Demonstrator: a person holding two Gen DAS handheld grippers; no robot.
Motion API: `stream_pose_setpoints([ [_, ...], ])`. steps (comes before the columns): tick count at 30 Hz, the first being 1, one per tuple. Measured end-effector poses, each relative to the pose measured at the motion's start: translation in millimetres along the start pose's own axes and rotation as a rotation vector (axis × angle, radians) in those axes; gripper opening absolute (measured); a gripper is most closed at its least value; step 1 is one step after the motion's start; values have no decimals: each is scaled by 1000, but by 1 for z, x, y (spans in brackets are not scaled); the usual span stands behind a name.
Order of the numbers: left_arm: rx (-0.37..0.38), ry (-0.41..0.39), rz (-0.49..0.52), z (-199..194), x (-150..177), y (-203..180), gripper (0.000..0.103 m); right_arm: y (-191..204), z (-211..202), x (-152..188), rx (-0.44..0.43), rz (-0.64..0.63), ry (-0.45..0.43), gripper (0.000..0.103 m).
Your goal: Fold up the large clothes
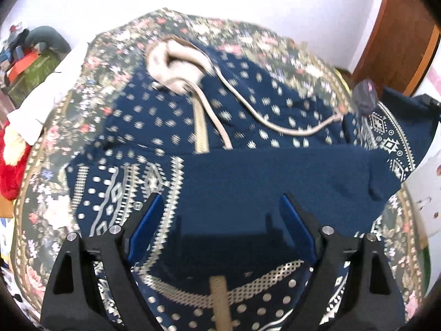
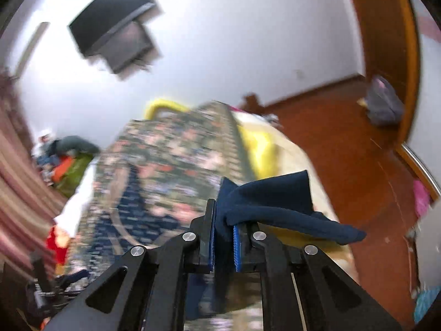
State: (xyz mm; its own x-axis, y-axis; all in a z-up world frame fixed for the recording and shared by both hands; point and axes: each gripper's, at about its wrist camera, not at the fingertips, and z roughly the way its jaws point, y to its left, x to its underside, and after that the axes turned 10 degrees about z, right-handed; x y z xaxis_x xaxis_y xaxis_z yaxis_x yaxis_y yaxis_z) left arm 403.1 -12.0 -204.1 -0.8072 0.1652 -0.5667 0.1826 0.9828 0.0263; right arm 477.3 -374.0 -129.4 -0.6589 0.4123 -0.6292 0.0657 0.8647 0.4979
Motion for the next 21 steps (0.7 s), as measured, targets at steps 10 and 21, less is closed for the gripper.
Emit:
stream_pose_setpoints([
  [10,13,-51,-82,-43,27,47,86,134,42,83,-139,-195,185,8],
  [21,91,1,-88,-29,36,44,86,99,103,187,38,-357,500,9],
])
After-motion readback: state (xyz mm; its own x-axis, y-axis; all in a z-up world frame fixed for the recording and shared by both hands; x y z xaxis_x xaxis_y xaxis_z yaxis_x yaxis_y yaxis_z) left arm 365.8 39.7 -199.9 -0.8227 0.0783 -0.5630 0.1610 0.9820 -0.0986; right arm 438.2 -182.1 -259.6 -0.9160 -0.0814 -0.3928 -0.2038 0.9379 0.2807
